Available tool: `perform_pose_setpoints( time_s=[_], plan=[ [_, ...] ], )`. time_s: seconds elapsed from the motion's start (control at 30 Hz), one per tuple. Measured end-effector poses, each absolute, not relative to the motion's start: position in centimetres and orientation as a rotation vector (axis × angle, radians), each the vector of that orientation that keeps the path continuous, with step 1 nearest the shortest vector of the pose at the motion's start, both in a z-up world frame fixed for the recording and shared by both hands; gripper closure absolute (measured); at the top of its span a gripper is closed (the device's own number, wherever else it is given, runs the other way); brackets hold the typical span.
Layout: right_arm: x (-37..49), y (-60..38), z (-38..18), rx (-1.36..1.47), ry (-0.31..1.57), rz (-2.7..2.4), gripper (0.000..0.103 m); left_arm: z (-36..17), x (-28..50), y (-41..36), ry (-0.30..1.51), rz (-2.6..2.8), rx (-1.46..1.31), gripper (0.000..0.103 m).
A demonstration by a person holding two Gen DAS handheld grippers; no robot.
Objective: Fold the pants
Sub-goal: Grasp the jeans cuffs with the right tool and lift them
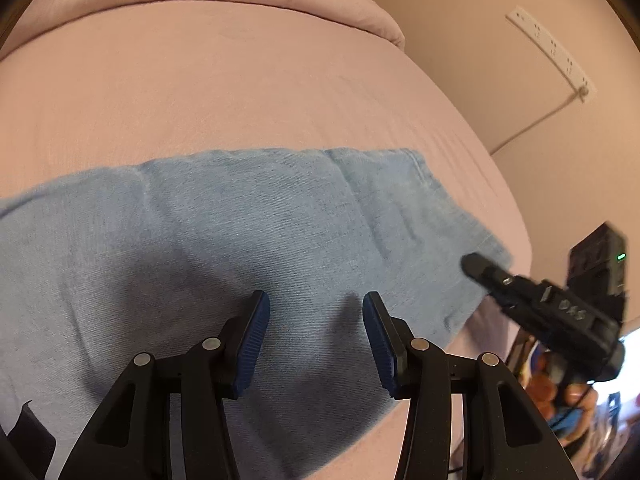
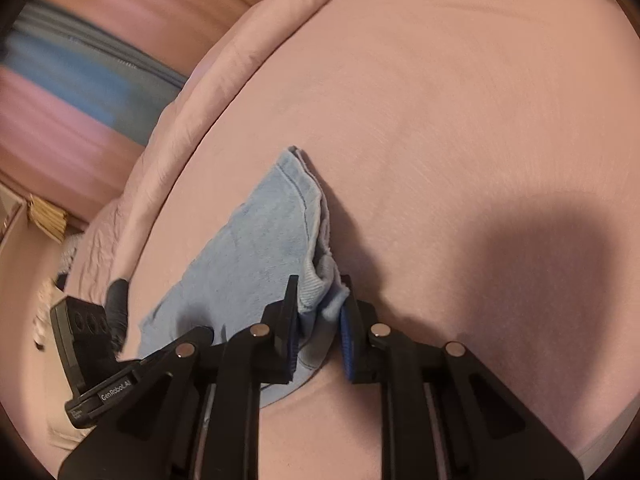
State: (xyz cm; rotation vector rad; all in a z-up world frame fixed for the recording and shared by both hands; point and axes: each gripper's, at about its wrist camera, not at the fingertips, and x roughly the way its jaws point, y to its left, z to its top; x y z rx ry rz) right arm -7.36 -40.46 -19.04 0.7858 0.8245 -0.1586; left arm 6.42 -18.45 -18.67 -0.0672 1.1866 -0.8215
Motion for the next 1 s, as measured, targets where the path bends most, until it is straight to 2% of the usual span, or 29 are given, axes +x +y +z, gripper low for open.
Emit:
perform_pose_setpoints(
  time_s=[0.27,0.63,0.77,1.0],
  plan=[
    [-6.4,-37.6,-15.8,0.648,0.793,-0.141,0.086,-17.9,5.7,-18.8,1.160,-0.814,-0.026,0.052],
    [-5.1,-34.2,-13.1,0.507,0.783,-0.107,0.086,-16.6,5.6,-15.9,1.109,-0.826,-0.141,0.049],
    [-4.7,-32.8,-12.5,0.459,0.780,-0.081,0.086,-15.4,5.4,-14.3,1.075,-0.842,-0.206,0.038],
    [-4.0,-30.2,-11.6,0.359,0.779,-0.041,0.086,-14.1,5.5,-12.0,1.043,-0.858,-0.315,0.038]
  ],
)
